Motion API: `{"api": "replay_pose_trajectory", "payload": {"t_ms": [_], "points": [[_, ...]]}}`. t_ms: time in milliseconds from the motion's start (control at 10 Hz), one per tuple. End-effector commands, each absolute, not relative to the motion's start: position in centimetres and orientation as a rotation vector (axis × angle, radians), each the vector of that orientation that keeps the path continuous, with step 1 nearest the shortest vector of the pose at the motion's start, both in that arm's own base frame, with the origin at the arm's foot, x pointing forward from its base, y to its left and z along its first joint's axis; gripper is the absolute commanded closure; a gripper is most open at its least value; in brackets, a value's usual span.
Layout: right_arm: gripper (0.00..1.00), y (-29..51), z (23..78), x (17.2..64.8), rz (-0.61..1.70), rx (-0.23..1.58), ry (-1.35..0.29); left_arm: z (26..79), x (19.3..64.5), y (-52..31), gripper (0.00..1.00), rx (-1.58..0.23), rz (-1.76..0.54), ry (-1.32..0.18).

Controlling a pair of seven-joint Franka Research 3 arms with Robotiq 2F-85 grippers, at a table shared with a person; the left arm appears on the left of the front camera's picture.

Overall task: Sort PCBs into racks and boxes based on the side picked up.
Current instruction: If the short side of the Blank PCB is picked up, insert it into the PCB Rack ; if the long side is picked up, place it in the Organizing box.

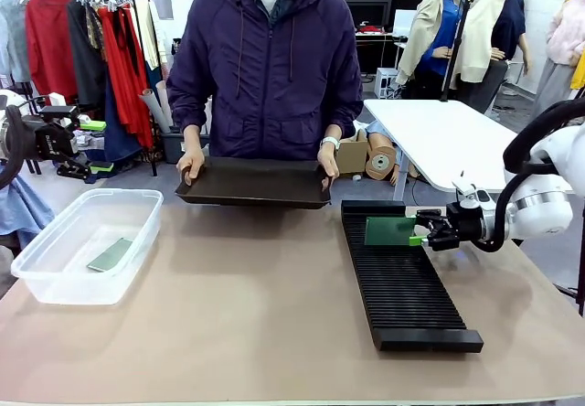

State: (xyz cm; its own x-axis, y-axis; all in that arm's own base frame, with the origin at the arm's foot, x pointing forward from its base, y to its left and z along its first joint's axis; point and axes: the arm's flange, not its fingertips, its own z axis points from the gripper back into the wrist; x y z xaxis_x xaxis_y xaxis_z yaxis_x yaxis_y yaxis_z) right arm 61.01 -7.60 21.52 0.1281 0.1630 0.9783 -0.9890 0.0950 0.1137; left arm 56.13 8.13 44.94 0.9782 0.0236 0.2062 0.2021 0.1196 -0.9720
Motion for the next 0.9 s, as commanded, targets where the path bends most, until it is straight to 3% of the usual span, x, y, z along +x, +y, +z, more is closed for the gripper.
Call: {"api": "replay_pose_trajectory", "payload": {"t_ms": [0, 800], "points": [[0.0, -7.63, 21.49, 61.01, 1.14, 1.074, -1.041, 45.15, 56.01, 8.21, 0.0, -1.45, -0.139, -0.193], [0.0, -7.63, 21.49, 61.01, 1.14, 1.074, -1.041, 45.15, 56.01, 8.21, 0.0, -1.45, -0.139, -0.193]]}}
